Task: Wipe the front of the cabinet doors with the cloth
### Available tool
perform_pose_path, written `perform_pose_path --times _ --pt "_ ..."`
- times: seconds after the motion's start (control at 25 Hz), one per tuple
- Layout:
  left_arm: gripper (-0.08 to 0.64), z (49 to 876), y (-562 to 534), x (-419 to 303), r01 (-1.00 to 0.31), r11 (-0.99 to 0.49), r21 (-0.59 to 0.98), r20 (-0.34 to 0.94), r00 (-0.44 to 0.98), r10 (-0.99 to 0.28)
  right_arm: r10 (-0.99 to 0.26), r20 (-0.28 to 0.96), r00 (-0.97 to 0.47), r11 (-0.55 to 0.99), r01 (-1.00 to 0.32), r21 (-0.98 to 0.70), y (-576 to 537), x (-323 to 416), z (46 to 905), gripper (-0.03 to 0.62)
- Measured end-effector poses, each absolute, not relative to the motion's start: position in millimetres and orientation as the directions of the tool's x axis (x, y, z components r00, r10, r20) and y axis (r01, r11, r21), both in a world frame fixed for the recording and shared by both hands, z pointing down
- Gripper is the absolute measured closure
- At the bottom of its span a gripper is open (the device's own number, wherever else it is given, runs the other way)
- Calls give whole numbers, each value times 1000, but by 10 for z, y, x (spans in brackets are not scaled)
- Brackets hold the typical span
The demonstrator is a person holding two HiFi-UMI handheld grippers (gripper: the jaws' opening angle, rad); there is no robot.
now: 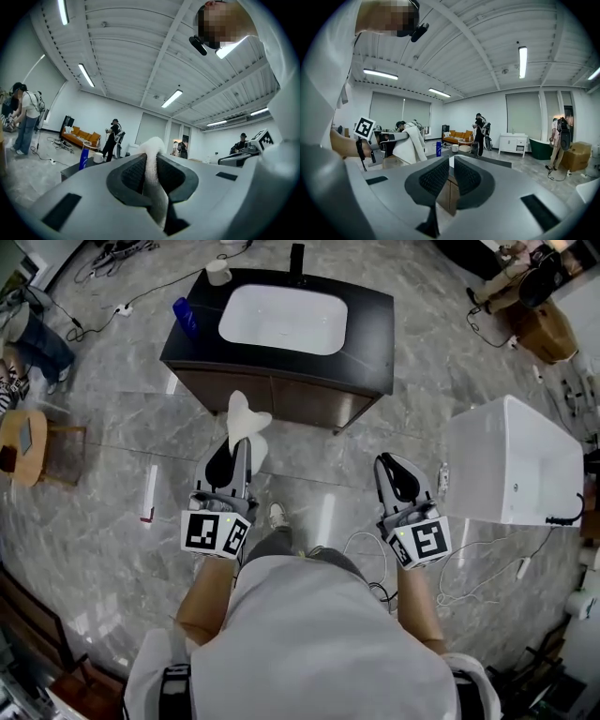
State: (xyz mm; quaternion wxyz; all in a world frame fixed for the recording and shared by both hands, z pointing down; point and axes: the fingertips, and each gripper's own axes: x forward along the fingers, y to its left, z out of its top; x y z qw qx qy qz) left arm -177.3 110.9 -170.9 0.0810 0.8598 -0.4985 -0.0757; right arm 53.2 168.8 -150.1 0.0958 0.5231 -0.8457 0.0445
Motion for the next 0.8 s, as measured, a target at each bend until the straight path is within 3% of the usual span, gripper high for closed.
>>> perform_pose_path --times 0.32,0.8 --pt "503 -1573 304 -1660 -829 -514 219 -43 518 -854 -853 213 -477 492 -870 22 927 336 -1403 537" --pt "503 -1086 -135 -1684 -906 -382 180 -11 386 -922 -756 268 -597 615 -788 -21 332 390 -864 537"
